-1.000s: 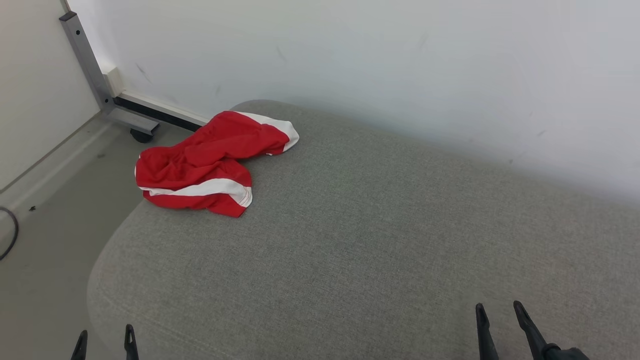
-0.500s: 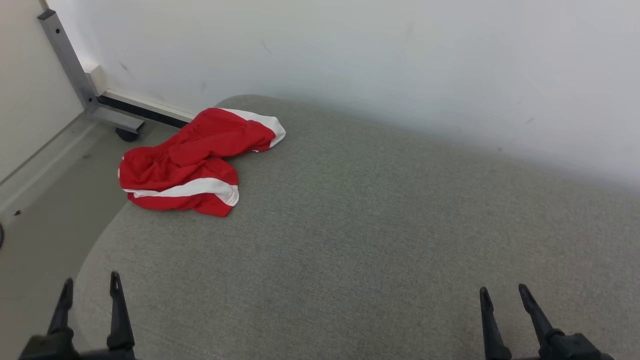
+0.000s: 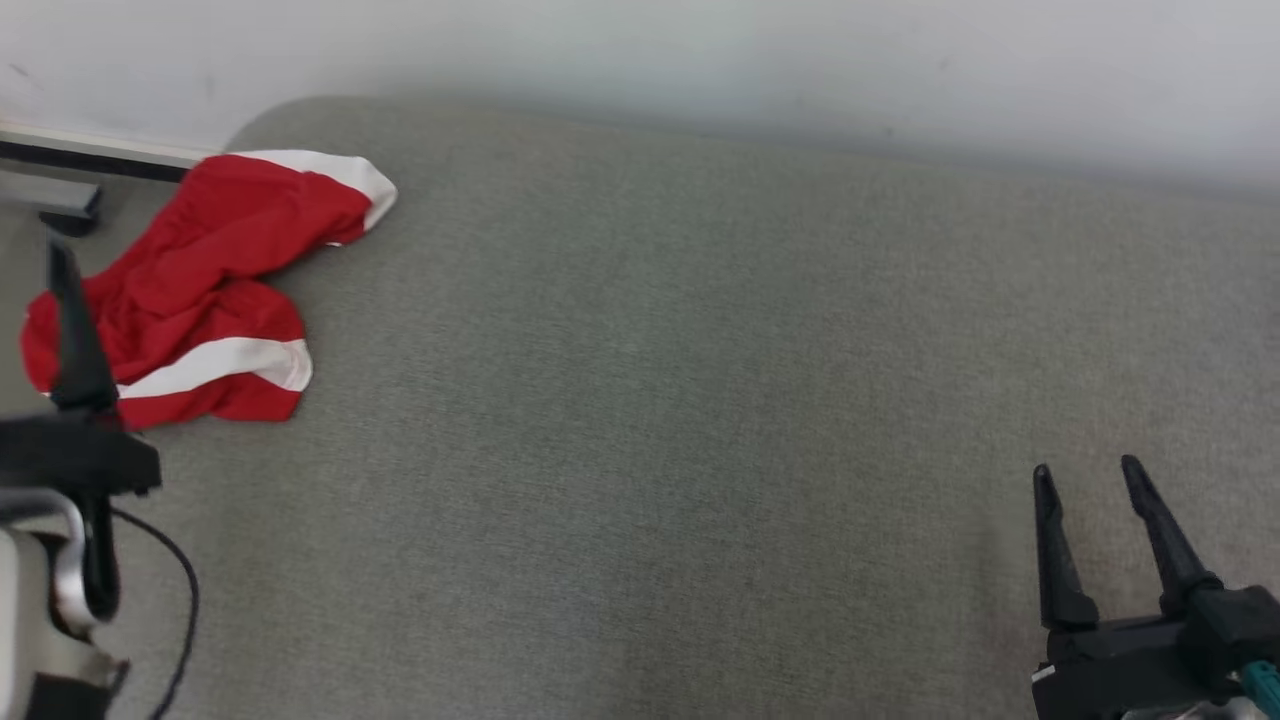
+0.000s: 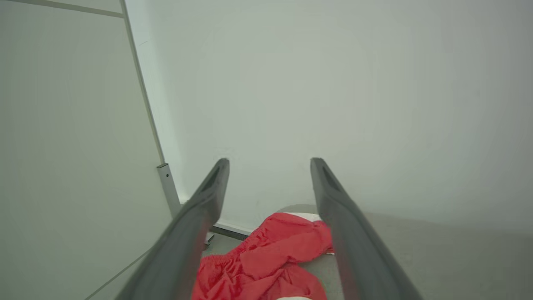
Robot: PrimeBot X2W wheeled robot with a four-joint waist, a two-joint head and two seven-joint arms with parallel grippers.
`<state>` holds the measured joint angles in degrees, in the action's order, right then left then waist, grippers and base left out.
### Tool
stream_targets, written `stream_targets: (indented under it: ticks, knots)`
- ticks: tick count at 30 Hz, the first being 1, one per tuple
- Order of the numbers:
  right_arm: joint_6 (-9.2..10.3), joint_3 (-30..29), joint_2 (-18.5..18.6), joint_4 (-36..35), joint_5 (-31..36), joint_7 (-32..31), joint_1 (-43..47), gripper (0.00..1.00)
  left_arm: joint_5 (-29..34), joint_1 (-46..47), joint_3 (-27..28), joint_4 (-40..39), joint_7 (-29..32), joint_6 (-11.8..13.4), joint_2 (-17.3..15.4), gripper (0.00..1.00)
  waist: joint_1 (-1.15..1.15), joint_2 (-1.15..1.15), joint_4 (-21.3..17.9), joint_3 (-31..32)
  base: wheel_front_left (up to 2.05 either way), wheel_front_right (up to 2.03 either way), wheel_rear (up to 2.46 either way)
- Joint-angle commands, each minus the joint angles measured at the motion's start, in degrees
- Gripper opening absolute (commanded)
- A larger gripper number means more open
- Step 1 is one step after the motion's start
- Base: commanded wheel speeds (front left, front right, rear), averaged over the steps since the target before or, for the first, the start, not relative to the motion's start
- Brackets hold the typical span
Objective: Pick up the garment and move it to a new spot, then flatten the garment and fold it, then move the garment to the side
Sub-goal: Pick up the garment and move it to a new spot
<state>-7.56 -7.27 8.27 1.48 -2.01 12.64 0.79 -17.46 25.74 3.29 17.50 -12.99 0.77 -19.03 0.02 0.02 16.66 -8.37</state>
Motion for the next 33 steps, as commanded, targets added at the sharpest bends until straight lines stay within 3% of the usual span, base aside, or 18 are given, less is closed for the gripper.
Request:
stream_targets:
  ticks: [1, 6, 15, 20, 22, 28, 33]
  knots:
    - [0.16, -0.39, 0.59, -1.89, 0.47, -0.34, -0.75, 1.0, -0.99, 4.86, 0.81, 2.84, -0.22, -0.91, -1.44, 1.0, -0.02, -0.02, -9.28, -9.63, 0.0, 0.0, 0.0]
    - [0.17, -1.42, 1.09, -6.09, 0.48, -1.02, -1.71, 1.0, -1.33, 13.02, 2.1, 11.1, -0.02, -2.18, -5.83, 1.0, -0.02, -0.02, -13.49, -14.58, 0.0, 0.0, 0.0]
    - [0.16, -3.17, 1.07, -11.0, 0.44, -1.8, -2.13, 1.0, -3.87, 22.26, 5.15, 24.37, 1.35, -3.22, -11.54, 1.0, -0.02, -0.02, -17.57, -21.35, 0.0, 0.0, 0.0]
    - [0.16, -3.84, 0.99, -13.07, 0.44, -1.88, -2.11, 1.0, -3.24, 25.24, 3.91, 34.86, 6.06, -3.76, -14.57, 1.0, -0.02, -0.02, -18.68, -23.74, 0.0, 0.0, 0.0]
    - [0.17, -4.02, 0.99, -13.82, 0.59, -1.98, -2.2, 1.0, -3.9, 26.52, 3.89, 37.54, 7.53, -4.11, -14.58, 1.0, -0.02, -0.02, -18.61, -24.13, 0.0, 0.0, 0.0]
    - [0.17, -3.81, 1.58, -14.73, 0.79, -2.34, -1.86, 1.0, -4.38, 28.15, 1.62, 46.65, 20.85, -5.21, -13.85, 1.0, -0.02, -0.02, -18.15, -24.04, 0.0, 0.0, 0.0]
    - [0.17, -3.54, 1.62, -14.81, 0.69, -2.73, -1.92, 1.0, -5.2, 29.03, 1.35, 49.85, 25.42, -4.21, -13.53, 0.98, -0.02, -0.02, -17.99, -23.5, 0.0, 0.0, 0.0]
